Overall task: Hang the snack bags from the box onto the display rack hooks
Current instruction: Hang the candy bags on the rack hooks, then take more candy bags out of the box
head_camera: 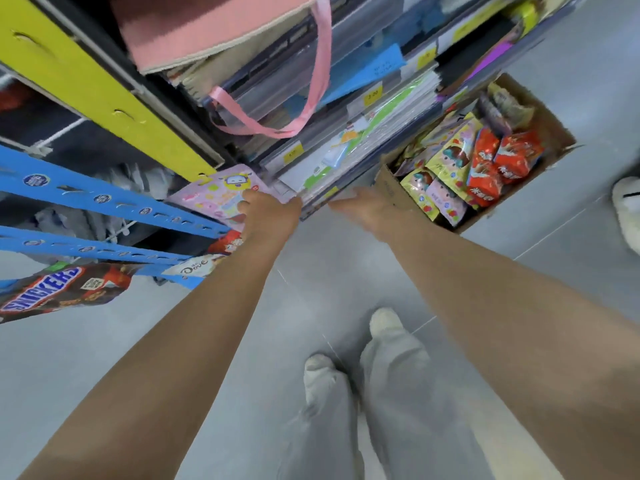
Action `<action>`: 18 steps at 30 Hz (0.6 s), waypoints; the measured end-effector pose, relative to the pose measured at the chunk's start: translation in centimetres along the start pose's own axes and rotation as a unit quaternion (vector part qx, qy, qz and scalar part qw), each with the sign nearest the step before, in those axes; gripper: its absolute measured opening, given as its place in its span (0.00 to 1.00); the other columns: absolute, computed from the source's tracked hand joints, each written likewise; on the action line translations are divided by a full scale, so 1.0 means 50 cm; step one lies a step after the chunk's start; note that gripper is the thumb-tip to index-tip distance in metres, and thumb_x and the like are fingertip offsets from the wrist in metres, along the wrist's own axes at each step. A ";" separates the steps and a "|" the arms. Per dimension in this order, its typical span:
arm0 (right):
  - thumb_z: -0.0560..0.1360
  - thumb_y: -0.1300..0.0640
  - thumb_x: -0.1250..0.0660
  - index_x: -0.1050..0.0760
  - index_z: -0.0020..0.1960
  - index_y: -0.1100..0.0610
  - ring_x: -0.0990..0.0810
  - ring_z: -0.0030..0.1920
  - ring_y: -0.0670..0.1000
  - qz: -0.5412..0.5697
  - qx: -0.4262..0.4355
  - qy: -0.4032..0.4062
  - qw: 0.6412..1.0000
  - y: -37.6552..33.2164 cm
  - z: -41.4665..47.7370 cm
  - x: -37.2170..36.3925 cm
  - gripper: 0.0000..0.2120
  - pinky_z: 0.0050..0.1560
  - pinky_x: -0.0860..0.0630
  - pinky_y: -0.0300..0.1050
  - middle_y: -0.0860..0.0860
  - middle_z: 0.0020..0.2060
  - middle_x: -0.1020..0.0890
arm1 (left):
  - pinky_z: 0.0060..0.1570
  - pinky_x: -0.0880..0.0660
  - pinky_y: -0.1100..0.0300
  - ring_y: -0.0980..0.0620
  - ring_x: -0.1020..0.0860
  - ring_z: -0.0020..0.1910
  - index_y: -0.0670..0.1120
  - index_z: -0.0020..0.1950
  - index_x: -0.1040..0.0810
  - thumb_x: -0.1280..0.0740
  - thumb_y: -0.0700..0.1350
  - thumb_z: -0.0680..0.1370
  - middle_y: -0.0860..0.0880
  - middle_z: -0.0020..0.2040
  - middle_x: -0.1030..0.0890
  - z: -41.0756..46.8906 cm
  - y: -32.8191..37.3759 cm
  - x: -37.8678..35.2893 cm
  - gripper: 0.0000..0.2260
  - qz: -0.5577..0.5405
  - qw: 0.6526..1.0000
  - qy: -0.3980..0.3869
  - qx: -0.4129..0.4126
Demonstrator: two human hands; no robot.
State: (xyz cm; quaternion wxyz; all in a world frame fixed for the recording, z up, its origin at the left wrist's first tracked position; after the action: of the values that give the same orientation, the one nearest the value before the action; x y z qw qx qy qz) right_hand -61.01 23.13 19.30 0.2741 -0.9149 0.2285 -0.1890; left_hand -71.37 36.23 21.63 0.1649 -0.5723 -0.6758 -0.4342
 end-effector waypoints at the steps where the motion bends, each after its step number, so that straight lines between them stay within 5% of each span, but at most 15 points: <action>1: 0.74 0.54 0.33 0.34 0.69 0.61 0.27 0.63 0.56 0.020 -0.004 0.016 1.000 0.010 -0.012 0.046 0.26 0.57 0.31 0.43 0.56 0.63 0.26 | 0.62 0.34 0.50 0.40 0.34 0.67 0.36 0.70 0.45 0.33 0.50 0.74 0.39 0.69 0.38 -0.019 0.035 -0.027 0.33 0.003 1.000 -0.023 -0.017; 8: 0.77 0.57 0.37 0.37 0.71 0.63 0.25 0.61 0.58 0.053 -0.061 0.104 0.991 0.128 -0.021 0.396 0.24 0.61 0.29 0.46 0.59 0.62 0.25 | 0.54 0.31 0.56 0.41 0.29 0.64 0.41 0.74 0.47 0.36 0.50 0.76 0.41 0.70 0.34 -0.111 0.291 -0.268 0.32 0.064 0.976 -0.173 -0.114; 12: 0.77 0.60 0.40 0.34 0.69 0.64 0.31 0.35 0.46 0.046 -0.078 0.098 0.991 0.197 0.050 0.566 0.21 0.36 0.29 0.34 0.48 0.36 0.30 | 0.57 0.28 0.52 0.41 0.28 0.63 0.40 0.71 0.40 0.35 0.47 0.76 0.40 0.66 0.30 -0.100 0.424 -0.395 0.26 0.098 0.969 -0.182 -0.134; 16: 0.76 0.59 0.36 0.28 0.64 0.65 0.28 0.41 0.50 0.053 -0.107 0.104 0.987 0.270 0.121 0.719 0.19 0.38 0.31 0.38 0.47 0.36 0.29 | 0.47 0.27 0.55 0.44 0.25 0.52 0.41 0.66 0.34 0.34 0.48 0.75 0.42 0.58 0.25 -0.072 0.524 -0.536 0.23 0.155 0.959 -0.195 -0.133; 18: 0.76 0.59 0.37 0.28 0.64 0.64 0.30 0.36 0.45 0.051 -0.109 0.104 0.987 0.295 0.163 0.772 0.18 0.36 0.33 0.35 0.48 0.39 0.27 | 0.44 0.31 0.58 0.45 0.25 0.50 0.40 0.68 0.34 0.35 0.47 0.76 0.43 0.59 0.25 -0.046 0.555 -0.601 0.22 0.178 0.953 -0.203 -0.137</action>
State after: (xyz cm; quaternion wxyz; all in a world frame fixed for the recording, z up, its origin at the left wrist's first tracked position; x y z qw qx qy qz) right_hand -30.01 -4.61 12.79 0.1569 -0.9019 0.3210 -0.2430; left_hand -37.85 14.63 12.33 0.0194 -0.7764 -0.5163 -0.3608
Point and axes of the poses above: each hand's wrist, its own z-axis towards the middle knuckle, its own x-axis out of the back of the hand, y = z × x, the point moved 7 cm from there along z, towards the middle knuckle
